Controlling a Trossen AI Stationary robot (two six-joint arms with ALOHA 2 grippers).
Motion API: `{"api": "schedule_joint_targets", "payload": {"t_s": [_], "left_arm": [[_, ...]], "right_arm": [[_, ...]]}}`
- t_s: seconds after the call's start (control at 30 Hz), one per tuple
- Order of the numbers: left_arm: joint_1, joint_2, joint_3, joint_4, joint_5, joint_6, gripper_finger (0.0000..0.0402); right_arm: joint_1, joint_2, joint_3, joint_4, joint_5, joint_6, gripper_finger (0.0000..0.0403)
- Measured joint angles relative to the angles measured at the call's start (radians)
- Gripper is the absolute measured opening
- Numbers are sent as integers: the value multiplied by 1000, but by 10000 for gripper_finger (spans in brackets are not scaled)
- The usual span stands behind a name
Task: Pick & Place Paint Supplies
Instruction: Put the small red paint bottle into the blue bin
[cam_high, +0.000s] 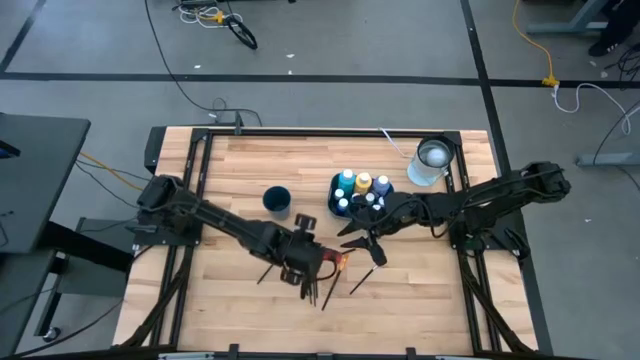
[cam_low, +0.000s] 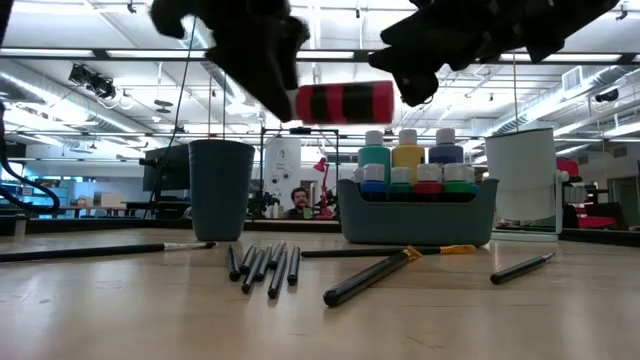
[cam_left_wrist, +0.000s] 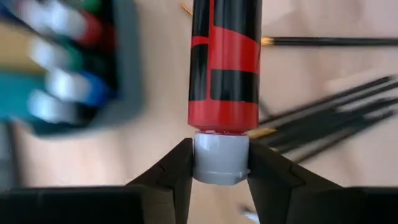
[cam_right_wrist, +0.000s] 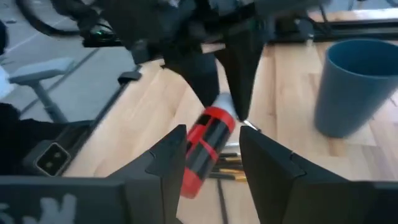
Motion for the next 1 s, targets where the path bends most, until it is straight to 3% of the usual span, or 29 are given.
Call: {"api": "schedule_joint_targets", "payload": {"t_s": [0.1, 0.23, 0.37, 0.43, 0.53, 0.7, 1.0], "left_arm": [[15, 0, 18, 42, -129, 188, 130], [20, 0, 18, 119, -284, 446, 141], [22, 6, 19, 162, -329, 708, 132], [21, 11, 18, 190, -399, 791, 130], [23, 11, 18, 252, -455, 886, 130], [42, 11, 16, 290, -454, 1026, 138], [57, 8, 14, 348, -488, 1069, 134]], "right_arm": [[-5, 0, 0, -47, 58, 101, 153], [-24, -1, 0, -58, 56, 245, 153], [-58, -1, 0, -16, -20, 316, 153], [-79, -1, 0, 8, -59, 358, 153], [-107, -3, 1, 3, -67, 380, 153], [-133, -3, 1, 3, -108, 391, 155], [-132, 1, 1, 8, -94, 389, 207]]}}
